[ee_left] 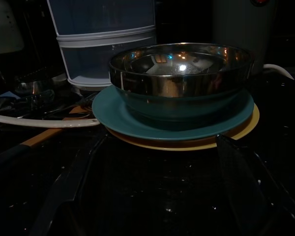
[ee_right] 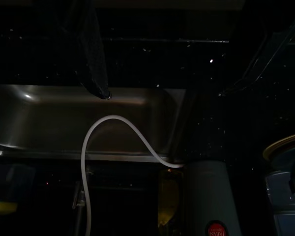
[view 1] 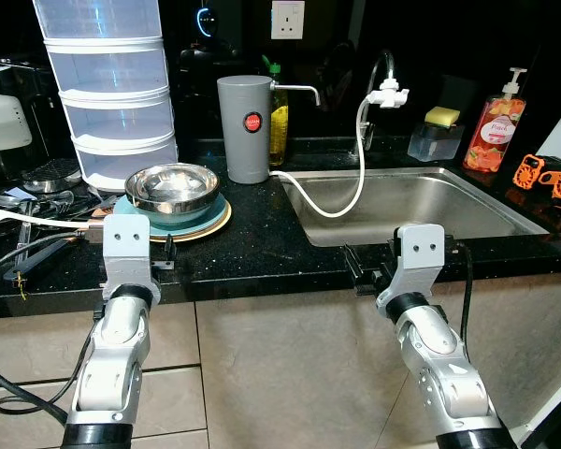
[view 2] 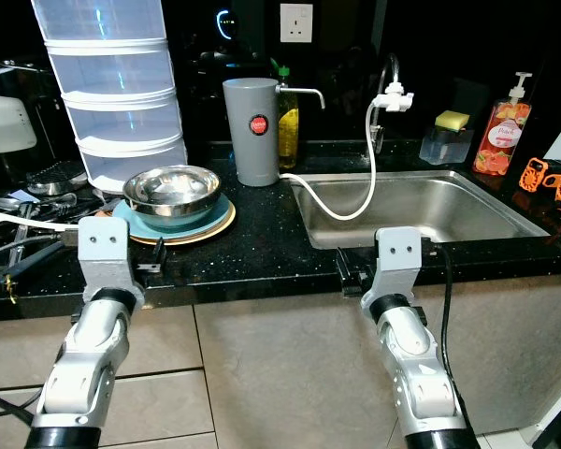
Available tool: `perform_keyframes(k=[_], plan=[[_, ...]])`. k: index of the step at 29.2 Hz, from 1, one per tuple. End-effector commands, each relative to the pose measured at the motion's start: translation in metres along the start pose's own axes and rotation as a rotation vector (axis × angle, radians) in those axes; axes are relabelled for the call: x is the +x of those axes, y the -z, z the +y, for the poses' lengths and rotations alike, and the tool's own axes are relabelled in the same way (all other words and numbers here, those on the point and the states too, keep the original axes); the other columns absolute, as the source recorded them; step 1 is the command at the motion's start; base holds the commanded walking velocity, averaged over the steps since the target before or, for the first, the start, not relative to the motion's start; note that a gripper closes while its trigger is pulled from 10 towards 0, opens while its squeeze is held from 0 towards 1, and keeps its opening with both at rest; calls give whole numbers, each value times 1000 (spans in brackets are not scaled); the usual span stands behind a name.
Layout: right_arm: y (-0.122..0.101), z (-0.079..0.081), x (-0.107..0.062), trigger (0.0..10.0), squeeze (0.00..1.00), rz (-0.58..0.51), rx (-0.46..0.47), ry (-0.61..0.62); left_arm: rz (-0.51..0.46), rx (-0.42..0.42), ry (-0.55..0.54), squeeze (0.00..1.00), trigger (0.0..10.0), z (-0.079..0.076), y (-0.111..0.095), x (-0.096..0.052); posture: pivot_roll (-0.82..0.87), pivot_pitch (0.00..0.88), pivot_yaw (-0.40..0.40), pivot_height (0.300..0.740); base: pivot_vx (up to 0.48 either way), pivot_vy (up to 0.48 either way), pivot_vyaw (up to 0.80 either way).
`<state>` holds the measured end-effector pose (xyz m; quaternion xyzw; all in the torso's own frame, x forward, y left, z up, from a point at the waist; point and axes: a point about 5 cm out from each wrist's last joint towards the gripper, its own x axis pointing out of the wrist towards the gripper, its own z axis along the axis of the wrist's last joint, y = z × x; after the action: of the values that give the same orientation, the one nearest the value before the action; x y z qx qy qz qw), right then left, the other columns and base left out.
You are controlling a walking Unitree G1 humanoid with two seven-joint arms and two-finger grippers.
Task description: Kitchen organization
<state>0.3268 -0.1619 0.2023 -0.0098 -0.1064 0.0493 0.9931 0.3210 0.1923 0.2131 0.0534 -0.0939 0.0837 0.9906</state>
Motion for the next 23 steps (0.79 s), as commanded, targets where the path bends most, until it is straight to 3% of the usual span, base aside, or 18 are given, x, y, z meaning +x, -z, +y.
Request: perform_keyframes(k=[1, 8, 23], plan=[[3, -4, -3, 10000, 0, 13, 12, 16, -3, -7, 4, 0, 10000, 1, 0, -3, 65, 34, -35, 740, 0, 0, 0], [4, -3, -3, 10000, 0, 14, 19, 13, 2, 6, -8, 0, 10000, 1, 1, -3, 66, 34, -36, 740, 0, 0, 0], [5, -2, -3, 10000, 0, 17, 21, 11, 2, 12, -8, 0, 10000, 1, 2, -4, 68, 34, -36, 740, 454, 0, 0]])
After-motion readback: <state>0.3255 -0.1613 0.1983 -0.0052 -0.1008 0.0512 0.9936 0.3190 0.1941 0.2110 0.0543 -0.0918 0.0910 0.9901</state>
